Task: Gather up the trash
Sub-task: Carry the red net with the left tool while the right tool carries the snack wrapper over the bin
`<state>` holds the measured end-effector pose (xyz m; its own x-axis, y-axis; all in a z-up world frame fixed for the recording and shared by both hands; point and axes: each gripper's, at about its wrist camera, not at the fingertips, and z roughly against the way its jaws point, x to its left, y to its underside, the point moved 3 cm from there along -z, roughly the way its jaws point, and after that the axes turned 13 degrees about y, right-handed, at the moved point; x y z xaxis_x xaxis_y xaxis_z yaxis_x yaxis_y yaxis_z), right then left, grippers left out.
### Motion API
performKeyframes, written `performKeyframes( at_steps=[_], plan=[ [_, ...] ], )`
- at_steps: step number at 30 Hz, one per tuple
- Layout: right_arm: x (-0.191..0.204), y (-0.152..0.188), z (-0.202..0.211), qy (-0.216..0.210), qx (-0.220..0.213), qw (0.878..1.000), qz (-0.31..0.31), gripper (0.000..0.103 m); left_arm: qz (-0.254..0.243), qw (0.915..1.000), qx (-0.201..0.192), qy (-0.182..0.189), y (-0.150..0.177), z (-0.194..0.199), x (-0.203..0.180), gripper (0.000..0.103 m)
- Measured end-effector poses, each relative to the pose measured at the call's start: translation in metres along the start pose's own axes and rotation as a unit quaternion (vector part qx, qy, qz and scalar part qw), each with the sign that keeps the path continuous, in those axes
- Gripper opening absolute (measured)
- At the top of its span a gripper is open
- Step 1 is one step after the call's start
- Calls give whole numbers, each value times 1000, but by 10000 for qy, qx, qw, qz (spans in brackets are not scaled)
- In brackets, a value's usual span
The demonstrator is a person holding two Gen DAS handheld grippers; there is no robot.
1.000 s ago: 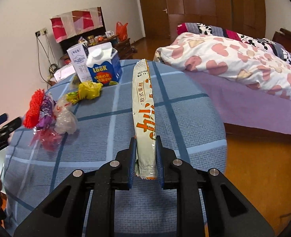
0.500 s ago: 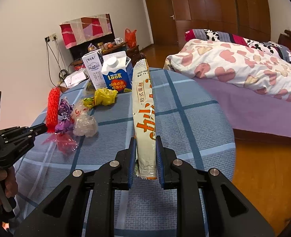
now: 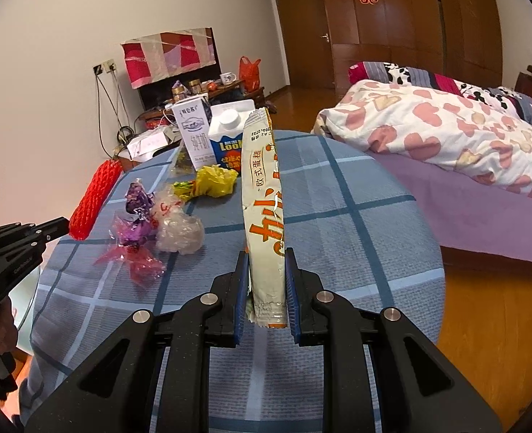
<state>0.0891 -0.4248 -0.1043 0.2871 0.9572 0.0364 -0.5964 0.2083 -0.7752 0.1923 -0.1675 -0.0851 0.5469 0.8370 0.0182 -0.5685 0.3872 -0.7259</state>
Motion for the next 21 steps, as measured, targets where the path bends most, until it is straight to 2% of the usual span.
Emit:
performKeyframes(
  at_steps=[12, 21],
  plan=[
    [38, -6, 16, -304, -185, 9991, 234, 20, -18, 9997, -107, -214, 17, 37, 25, 1],
    [97, -8, 29, -715, -289, 9950, 632, 20, 113, 9989, -177, -427, 40, 68, 56, 1]
  ],
)
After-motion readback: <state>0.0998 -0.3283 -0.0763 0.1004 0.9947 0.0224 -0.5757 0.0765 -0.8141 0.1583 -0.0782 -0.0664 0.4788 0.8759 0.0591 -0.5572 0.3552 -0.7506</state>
